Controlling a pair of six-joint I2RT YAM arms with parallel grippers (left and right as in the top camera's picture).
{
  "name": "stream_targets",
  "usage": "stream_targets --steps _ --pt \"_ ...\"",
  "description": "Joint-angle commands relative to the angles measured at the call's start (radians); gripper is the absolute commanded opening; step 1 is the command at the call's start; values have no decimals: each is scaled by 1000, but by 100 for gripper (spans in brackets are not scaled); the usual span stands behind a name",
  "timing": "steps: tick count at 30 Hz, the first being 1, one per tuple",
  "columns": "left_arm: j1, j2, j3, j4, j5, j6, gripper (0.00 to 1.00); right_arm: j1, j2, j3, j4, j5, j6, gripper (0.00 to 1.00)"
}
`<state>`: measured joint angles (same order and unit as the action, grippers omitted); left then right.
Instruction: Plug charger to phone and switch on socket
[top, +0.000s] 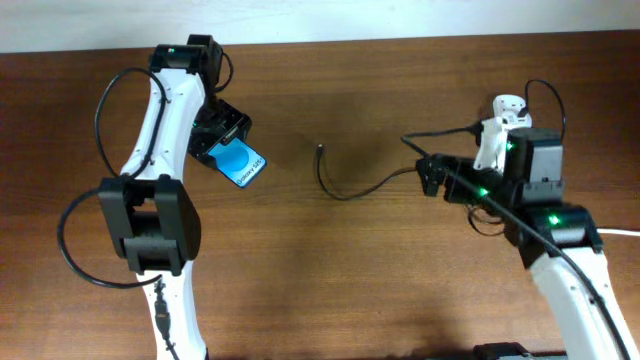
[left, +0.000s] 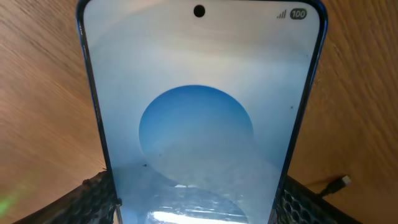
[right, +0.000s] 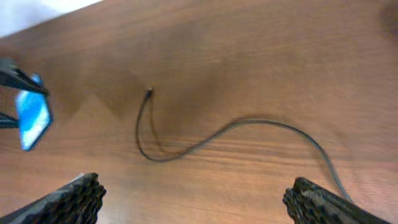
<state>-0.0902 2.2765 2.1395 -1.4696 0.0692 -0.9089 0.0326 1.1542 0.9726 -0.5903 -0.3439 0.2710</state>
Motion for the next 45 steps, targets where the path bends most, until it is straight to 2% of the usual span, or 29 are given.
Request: stream_targets --steps 1,3,6,11,15,21,23,28,35,42,45 --pt "1 -6 21 7 0 38 0 8 76 19 86 -191 80 98" --pt "-2 -6 21 7 41 -20 0 8 136 19 124 -192 163 99" --pt "-9 -6 21 3 93 -121 0 27 228 19 179 -209 312 90" --pt "-34 -6 21 -16 209 -266 0 175 319 19 360 -247 511 89" --pt "-79 -6 21 -11 303 -285 0 277 380 19 452 -216 667 81" --pt "-173 -6 21 5 314 -337 0 338 423 19 501 -190 715 74" --pt "-197 -6 21 14 333 -337 0 348 425 19 496 -179 715 69" --pt "-228 -6 21 21 347 -383 0 394 425 19 448 -81 734 64" --pt "-256 -6 21 21 388 -382 0 448 431 19 450 24 746 57" --pt "-300 -6 21 21 387 -382 0 448 472 19 516 17 766 41" --pt "-300 -6 21 22 387 -382 0 448 472 19 510 16 762 30"
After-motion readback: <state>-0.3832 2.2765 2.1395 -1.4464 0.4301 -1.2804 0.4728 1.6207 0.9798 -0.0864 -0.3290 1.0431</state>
